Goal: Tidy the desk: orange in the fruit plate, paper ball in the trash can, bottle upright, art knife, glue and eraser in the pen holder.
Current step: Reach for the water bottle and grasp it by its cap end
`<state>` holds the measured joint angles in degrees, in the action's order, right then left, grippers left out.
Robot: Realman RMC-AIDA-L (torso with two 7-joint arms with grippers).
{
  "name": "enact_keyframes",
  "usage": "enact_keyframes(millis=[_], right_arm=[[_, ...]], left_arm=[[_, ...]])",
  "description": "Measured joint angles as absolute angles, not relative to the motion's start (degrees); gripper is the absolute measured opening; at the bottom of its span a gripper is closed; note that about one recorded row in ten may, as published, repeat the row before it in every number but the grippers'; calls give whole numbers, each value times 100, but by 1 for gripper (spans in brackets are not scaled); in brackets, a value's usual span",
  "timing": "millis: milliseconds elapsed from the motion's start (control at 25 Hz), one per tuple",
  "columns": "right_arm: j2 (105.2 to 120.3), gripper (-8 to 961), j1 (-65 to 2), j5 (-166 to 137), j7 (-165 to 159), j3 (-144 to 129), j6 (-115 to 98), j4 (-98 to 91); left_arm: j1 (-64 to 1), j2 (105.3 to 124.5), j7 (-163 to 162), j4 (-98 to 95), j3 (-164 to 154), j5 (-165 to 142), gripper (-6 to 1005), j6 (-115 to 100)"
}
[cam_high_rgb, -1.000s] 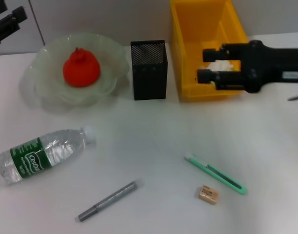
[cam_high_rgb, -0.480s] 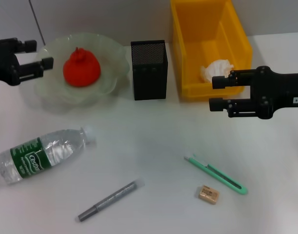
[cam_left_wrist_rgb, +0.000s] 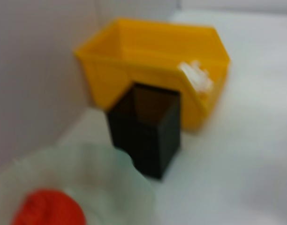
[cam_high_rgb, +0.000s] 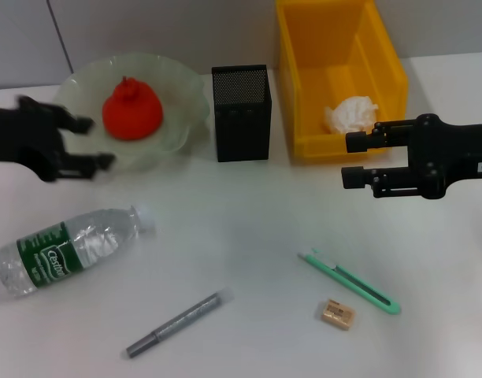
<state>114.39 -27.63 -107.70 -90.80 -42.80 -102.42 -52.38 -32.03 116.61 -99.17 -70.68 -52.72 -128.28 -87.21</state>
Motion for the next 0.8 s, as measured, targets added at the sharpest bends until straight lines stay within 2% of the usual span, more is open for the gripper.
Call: enact_keyframes(millis=[40, 80, 120, 800], right_arm=[[11435, 633, -2763, -10772, -9085, -4286, -10243, -5239], [11433, 633, -2766, -10775, -9087, -4294, -10243, -5239], [11432, 633, -2766, -10782, -9088, -4297, -10244, -5239], [11444, 632, -2763, -10931, -9089, -4281, -10204, -5199]], left_arm=[[-3203, 11661, -9917, -7068, -5272, -12828, 612, -8721], [-3425, 11769, -10209, -7126, -5454, -13389, 612, -8915], [-3483, 11794, -10308, -7142, -5571, -13555, 613, -8941], [-3918, 11854, -11372, -7059, -7093, -14508, 615, -8440]])
